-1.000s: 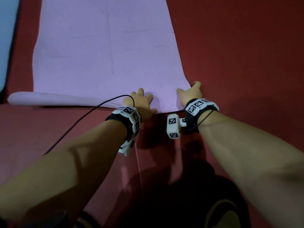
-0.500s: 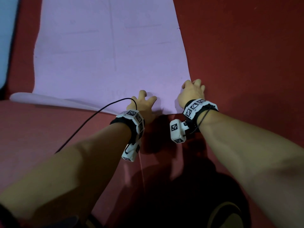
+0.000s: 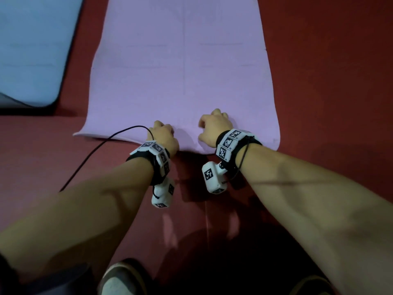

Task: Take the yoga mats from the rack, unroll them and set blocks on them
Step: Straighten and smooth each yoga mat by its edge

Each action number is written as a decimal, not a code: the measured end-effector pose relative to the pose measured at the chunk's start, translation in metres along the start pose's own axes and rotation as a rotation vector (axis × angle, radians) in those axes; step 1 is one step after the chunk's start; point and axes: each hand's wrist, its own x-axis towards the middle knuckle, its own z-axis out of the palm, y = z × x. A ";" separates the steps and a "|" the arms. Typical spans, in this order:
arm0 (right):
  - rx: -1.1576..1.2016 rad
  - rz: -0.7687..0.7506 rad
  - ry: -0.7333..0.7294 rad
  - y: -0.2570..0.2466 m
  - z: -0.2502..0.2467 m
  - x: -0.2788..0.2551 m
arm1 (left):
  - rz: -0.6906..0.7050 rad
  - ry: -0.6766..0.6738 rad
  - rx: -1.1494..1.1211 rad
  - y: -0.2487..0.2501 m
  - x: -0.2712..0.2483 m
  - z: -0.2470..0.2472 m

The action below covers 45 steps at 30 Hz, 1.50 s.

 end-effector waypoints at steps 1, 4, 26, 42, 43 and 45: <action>-0.001 -0.065 0.000 -0.012 0.005 0.000 | -0.037 0.018 -0.015 -0.012 0.001 -0.003; 0.019 -0.230 -0.013 -0.044 0.022 -0.001 | -0.094 0.062 -0.021 -0.042 0.000 -0.014; -0.220 -0.550 -0.008 -0.124 0.122 0.003 | -0.423 0.008 0.079 -0.132 -0.014 -0.010; -0.214 -0.466 0.043 -0.121 0.078 -0.003 | -0.434 0.065 0.168 -0.133 -0.028 -0.028; -0.223 -0.423 0.083 -0.122 0.075 -0.003 | -0.442 0.074 0.138 -0.130 -0.026 -0.029; -0.214 -0.363 0.088 -0.124 0.070 -0.003 | -0.488 0.120 0.023 -0.127 -0.022 -0.032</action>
